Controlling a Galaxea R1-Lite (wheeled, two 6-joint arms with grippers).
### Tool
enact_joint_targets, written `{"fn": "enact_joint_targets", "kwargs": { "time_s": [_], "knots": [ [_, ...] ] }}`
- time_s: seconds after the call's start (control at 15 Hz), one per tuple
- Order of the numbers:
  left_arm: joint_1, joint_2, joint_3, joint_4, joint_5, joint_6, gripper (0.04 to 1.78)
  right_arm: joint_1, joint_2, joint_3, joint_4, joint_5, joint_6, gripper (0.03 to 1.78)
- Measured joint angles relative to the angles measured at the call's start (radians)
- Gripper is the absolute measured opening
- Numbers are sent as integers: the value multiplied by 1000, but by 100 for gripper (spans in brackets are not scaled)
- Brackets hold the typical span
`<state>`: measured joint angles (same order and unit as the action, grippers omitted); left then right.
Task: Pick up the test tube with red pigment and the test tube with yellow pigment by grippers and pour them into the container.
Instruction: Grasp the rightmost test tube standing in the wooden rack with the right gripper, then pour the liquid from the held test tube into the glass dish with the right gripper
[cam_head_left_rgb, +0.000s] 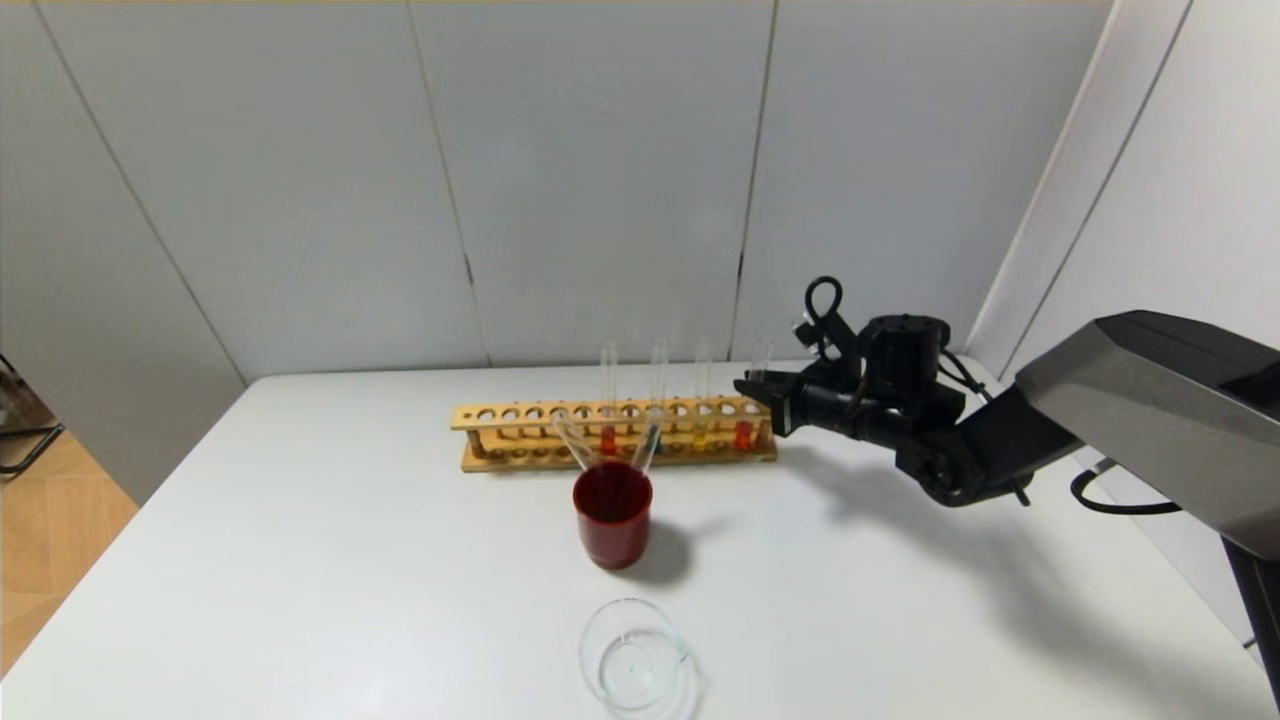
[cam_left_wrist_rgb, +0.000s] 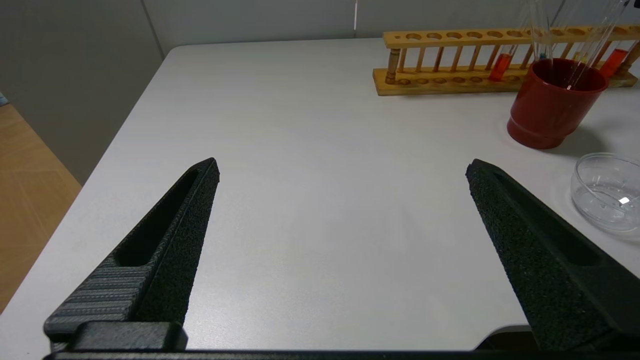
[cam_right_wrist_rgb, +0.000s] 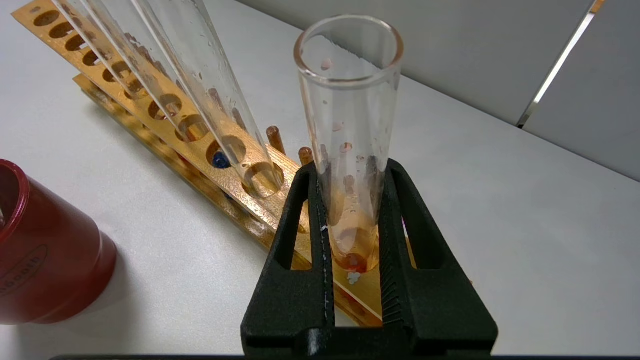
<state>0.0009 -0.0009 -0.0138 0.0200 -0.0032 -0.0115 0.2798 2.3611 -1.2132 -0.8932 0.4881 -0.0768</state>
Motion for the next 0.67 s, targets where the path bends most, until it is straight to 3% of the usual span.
{"fn": "enact_joint_targets", "kwargs": {
  "time_s": [0.67],
  "knots": [
    [0,0,0,0,-1,0,175,-5,-59,-63,10,1,20,34]
  ]
}}
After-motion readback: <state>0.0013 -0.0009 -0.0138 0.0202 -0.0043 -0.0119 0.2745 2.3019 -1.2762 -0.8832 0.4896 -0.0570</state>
